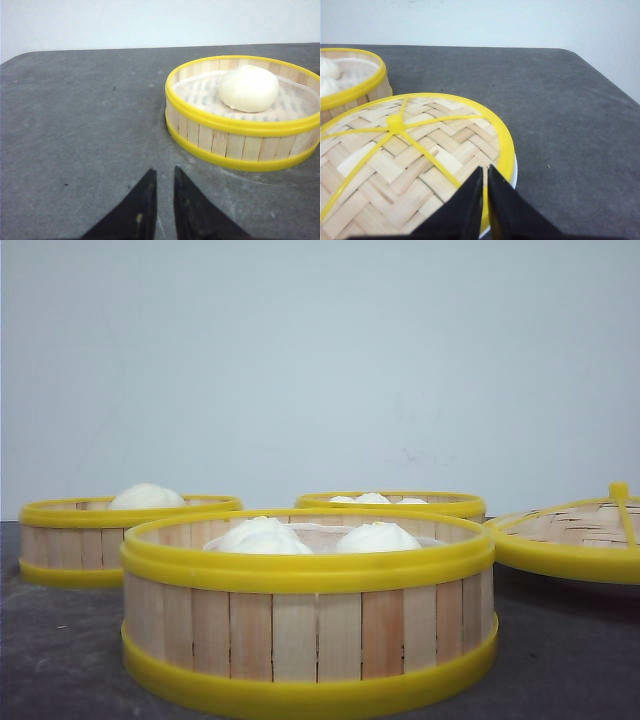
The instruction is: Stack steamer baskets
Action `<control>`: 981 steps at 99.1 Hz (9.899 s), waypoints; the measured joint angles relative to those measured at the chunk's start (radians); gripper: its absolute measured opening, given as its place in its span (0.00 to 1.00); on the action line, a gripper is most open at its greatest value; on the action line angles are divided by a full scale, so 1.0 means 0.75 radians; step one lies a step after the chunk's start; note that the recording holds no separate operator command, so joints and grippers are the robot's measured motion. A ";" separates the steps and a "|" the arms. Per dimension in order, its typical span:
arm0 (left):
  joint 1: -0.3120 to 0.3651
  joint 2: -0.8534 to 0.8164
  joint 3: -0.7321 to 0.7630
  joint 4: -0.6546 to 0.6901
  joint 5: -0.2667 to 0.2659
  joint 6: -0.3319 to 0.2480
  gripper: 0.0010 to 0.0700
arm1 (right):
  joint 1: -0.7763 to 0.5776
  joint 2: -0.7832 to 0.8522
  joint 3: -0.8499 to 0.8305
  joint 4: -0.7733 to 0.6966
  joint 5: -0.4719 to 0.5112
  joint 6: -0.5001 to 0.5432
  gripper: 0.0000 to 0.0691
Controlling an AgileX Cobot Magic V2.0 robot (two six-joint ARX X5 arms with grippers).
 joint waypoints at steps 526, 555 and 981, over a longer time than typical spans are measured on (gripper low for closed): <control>-0.296 0.937 1.021 -0.079 0.192 -0.205 0.68 | 0.280 2.027 1.774 -0.314 -0.346 0.166 0.81; -0.398 0.937 1.021 -0.108 0.192 -0.217 0.68 | 0.282 2.362 1.855 -0.231 -0.342 0.170 0.65; -0.517 0.627 1.021 -0.408 0.192 -0.251 0.68 | 0.785 1.996 1.494 -0.533 -0.293 0.046 0.05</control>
